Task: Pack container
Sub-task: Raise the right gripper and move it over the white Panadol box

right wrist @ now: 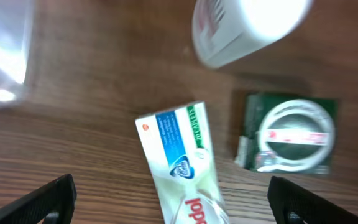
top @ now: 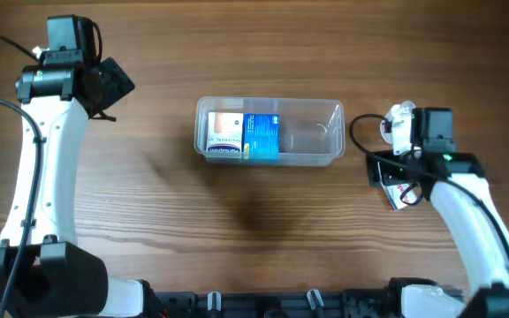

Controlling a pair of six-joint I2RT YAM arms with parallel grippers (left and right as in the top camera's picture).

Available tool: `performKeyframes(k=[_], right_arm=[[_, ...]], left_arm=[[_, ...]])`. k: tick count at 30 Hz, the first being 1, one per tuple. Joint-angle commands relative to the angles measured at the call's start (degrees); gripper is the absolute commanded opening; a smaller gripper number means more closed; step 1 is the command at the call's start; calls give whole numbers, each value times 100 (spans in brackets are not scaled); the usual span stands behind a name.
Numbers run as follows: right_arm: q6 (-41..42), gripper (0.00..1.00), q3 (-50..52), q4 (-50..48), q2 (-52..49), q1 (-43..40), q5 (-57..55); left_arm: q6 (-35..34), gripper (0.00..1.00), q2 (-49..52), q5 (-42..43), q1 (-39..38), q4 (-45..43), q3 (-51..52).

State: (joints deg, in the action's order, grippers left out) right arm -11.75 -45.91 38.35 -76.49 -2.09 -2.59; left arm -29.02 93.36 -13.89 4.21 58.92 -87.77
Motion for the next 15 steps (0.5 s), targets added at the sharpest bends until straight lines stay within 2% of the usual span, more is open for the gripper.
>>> performKeyframes(k=[1, 8, 15], right_arm=[[-184, 100, 94, -87, -614, -20, 92], [-350, 100, 94, -328, -1362, -20, 90], [-649, 100, 94, -555, -1471, -28, 87]], left_arm=[[24, 100, -28, -74, 15, -13, -63], [24, 100, -28, -72, 15, -13, -63], [24, 100, -28, -72, 15, -13, -63]])
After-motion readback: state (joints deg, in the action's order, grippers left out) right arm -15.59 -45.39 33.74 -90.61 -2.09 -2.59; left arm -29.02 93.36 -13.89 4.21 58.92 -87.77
